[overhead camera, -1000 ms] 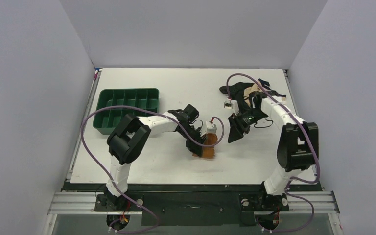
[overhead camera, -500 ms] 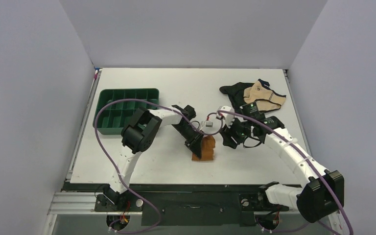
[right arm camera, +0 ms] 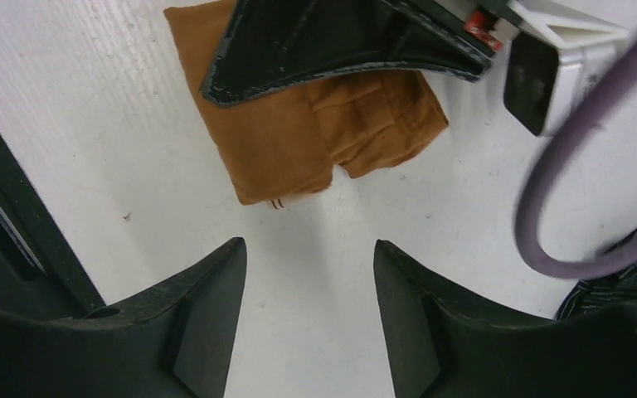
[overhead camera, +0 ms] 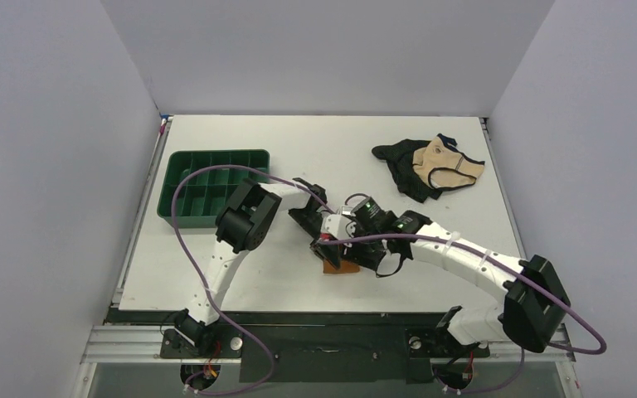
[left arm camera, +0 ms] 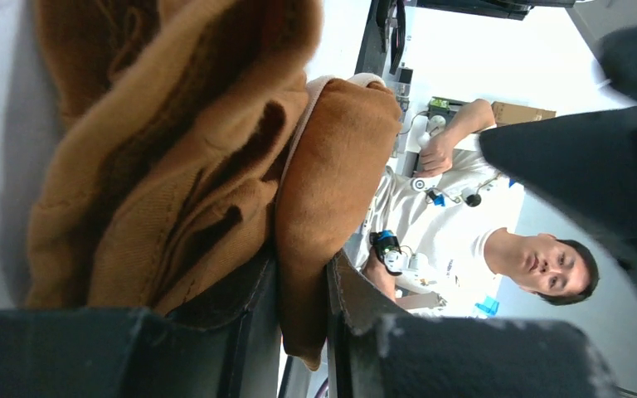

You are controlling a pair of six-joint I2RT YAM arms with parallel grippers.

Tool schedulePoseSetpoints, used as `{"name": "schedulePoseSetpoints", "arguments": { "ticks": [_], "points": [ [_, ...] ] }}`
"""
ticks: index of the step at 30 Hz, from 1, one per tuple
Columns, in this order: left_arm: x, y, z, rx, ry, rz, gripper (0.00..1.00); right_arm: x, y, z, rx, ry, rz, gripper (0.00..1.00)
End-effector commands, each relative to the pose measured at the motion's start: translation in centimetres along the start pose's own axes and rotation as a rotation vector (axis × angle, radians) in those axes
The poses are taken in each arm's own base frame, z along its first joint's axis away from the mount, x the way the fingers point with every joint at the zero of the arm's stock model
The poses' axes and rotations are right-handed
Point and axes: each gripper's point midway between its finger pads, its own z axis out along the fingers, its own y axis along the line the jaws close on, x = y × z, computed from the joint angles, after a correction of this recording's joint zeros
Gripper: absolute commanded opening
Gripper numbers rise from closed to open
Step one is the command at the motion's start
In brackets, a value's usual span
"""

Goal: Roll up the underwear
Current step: Roll the underwear to the center of the board.

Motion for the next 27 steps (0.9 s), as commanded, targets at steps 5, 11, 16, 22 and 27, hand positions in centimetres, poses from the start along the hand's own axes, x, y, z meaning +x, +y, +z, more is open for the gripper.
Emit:
{"name": "schedulePoseSetpoints", "arguments": {
  "ticks": [5, 11, 16, 22, 27],
  "points": [
    [1.7, 5.7, -0.1, -0.164, 0.073, -0.01, 0.0, -0.6, 1.7, 2.8, 0.012, 0.1, -0.188, 0.54],
    [1.7, 5.6, -0.2, -0.162, 0.078, -0.009, 0.0, -0.8, 2.4, 4.6, -0.001, 0.131, -0.236, 0.54],
    [1.9, 5.6, -0.2, -0.159, 0.083, -0.009, 0.0, -0.8, 2.4, 5.6, -0.003, 0.148, -0.258, 0.54],
    [2.0, 5.5, -0.2, -0.155, 0.087, -0.008, 0.0, -0.5, 2.6, 6.9, -0.017, 0.168, -0.271, 0.53],
    [2.1, 5.5, -0.2, -0.151, 0.09, -0.006, 0.0, -0.2, 2.8, 7.7, -0.028, 0.181, -0.275, 0.51]
  ]
}}
